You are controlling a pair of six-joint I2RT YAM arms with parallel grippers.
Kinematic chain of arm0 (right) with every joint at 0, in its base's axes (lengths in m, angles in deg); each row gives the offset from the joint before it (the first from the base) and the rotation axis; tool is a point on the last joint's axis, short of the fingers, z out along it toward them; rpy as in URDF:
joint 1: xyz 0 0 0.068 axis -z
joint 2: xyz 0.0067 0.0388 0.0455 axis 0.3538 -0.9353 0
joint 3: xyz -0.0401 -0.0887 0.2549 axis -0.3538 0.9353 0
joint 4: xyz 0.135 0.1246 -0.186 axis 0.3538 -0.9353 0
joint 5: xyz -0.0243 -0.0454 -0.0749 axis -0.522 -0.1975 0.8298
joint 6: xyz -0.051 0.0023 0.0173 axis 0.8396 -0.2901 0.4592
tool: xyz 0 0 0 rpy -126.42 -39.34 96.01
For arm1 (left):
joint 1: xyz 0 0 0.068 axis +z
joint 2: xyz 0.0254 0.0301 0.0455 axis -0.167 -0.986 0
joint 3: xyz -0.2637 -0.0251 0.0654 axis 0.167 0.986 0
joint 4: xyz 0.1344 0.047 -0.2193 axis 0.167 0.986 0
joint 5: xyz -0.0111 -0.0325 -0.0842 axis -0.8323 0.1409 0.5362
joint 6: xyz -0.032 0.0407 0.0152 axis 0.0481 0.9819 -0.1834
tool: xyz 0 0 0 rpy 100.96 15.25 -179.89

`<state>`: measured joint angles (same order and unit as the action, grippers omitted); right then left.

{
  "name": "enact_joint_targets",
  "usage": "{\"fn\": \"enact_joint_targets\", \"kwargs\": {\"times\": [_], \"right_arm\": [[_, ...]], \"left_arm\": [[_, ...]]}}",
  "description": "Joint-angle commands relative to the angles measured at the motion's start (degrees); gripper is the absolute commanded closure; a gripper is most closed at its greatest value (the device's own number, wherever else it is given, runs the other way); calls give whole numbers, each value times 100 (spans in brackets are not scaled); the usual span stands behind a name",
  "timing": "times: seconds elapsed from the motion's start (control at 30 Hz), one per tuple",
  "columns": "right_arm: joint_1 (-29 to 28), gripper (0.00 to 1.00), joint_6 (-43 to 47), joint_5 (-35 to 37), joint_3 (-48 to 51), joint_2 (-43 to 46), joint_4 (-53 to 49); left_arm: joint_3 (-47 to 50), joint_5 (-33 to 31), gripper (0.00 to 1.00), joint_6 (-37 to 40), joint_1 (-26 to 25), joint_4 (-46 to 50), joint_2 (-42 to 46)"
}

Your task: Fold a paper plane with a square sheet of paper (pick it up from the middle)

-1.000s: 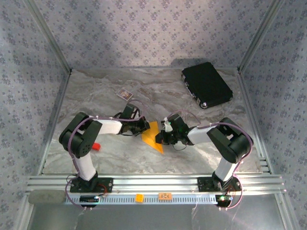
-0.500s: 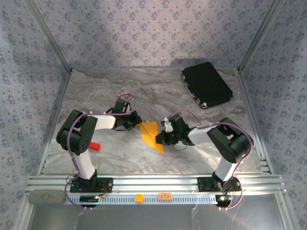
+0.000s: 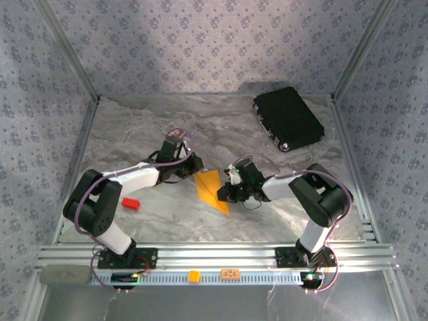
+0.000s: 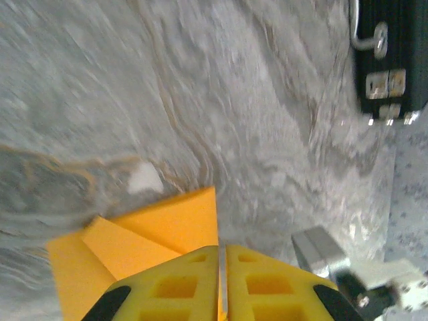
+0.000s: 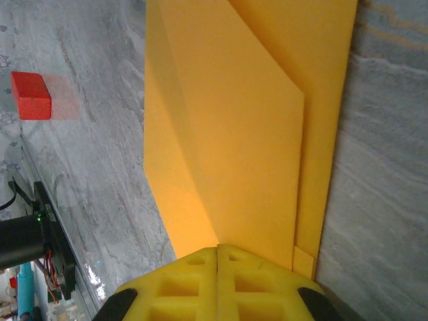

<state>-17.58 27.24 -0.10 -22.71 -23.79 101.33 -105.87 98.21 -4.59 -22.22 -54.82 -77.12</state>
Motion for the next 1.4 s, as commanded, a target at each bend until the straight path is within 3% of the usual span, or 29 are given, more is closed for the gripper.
{"fn": "enact_joint_targets", "kwargs": {"times": [0.0, 0.23, 0.6, 0.9, 1.07, 1.37], "right_arm": [[29, 100, 131, 293, 240, -310, -1136], [50, 100, 125, 283, 200, -232, -1179], [-59, 100, 90, 19, -478, 110, -1367], [-167, 100, 144, 302, -1171, -419, -1570], [-133, 100, 168, 228, -960, -516, -1645], [-219, 99, -11, 37, 281, 412, -1219]], "left_arm": [[115, -11, 90, -1, -320, -198, -302], [218, 100, 93, -229, -552, -717, -945], [539, -67, 94, -203, -551, -686, -1164], [559, -80, 95, -176, -545, -671, -1137], [537, -80, 95, -168, -531, -646, -1137], [571, -96, 95, -207, -488, -680, -1170]]}}
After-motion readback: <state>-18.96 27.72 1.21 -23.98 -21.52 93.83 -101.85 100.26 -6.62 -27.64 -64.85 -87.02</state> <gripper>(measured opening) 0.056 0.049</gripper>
